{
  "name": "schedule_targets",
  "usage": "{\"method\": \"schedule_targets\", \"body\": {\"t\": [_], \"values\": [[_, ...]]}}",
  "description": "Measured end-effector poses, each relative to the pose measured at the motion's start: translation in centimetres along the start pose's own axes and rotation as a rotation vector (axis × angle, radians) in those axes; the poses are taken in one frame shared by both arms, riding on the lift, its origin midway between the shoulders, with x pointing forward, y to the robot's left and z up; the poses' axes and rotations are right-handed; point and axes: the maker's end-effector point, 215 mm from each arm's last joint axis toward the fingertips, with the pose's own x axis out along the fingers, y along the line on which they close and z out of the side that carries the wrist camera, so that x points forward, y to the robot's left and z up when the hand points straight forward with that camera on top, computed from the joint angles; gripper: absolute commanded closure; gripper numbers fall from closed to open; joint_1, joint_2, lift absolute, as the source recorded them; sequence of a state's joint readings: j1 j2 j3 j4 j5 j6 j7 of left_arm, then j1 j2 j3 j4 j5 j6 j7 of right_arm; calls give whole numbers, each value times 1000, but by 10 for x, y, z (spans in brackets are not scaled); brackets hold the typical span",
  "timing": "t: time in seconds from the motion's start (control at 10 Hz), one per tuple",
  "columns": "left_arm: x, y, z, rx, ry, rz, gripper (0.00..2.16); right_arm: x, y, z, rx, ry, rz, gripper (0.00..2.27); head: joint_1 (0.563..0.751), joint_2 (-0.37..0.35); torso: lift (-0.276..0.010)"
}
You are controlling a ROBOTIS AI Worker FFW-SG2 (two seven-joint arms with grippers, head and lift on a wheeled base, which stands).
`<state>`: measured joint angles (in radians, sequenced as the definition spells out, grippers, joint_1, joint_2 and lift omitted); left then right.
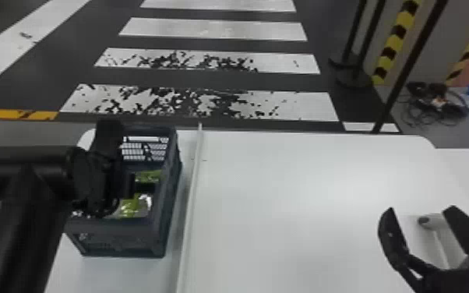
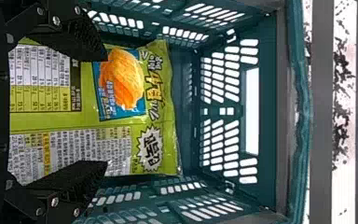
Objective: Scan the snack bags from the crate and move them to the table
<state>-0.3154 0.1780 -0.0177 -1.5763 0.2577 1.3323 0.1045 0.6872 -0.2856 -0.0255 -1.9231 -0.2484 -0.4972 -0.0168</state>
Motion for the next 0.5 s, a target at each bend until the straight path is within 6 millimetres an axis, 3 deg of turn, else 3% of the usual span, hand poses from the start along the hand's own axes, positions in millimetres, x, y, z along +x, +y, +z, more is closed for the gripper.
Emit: {"method": "schedule_targets", "body": {"t": [0.1, 0.2, 0.3, 0.4, 0.5], "values": [[4, 1, -5, -3, 16, 0, 238, -1, 0, 1, -1, -7, 1, 87, 695, -5, -95], [7, 1, -10, -6, 30, -3, 414, -2, 0, 3, -1, -15, 1, 87, 695, -5, -95], [13, -3, -15, -9, 45, -15, 731, -3, 0, 6, -1, -26, 2, 83, 695, -8, -95], [17, -5, -18, -11, 51, -18, 1396, -5, -1, 9, -2, -38, 3, 80, 695, -13, -95], [22, -5, -18, -11, 43, -4, 1727, -6, -1, 13, -4, -53, 3, 80, 695, -14, -95]]}}
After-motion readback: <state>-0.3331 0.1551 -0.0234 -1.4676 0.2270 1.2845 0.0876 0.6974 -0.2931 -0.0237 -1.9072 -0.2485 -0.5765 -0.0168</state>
